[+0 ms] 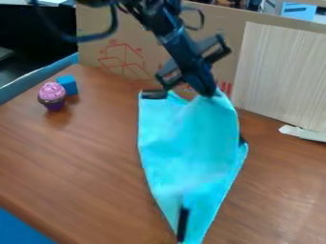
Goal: Fold the cloth from bottom left to top right
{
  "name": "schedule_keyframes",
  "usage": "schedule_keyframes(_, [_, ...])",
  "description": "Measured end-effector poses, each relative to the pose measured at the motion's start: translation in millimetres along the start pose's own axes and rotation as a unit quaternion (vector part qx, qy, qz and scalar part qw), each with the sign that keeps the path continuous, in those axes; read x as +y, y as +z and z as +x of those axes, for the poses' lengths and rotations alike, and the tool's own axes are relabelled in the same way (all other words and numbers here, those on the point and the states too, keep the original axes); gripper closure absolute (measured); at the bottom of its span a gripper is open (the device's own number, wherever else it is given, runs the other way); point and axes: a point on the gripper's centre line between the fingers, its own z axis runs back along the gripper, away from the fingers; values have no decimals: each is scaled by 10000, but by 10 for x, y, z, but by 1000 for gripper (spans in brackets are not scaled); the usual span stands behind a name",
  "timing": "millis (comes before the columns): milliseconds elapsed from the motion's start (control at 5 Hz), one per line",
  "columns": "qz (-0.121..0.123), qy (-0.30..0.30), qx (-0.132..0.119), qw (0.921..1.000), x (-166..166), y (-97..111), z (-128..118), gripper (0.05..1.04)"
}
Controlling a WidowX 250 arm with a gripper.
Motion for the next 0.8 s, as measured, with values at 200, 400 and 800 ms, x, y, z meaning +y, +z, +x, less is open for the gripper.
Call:
schedule_keyframes(200, [237,25,-37,9997,64,-157,35,876])
schedule_keyframes(400, [269,91,-70,9996,81,-179,50,604])
schedule_keyframes(800, [258,245,215,9991,54,-161,-27,89])
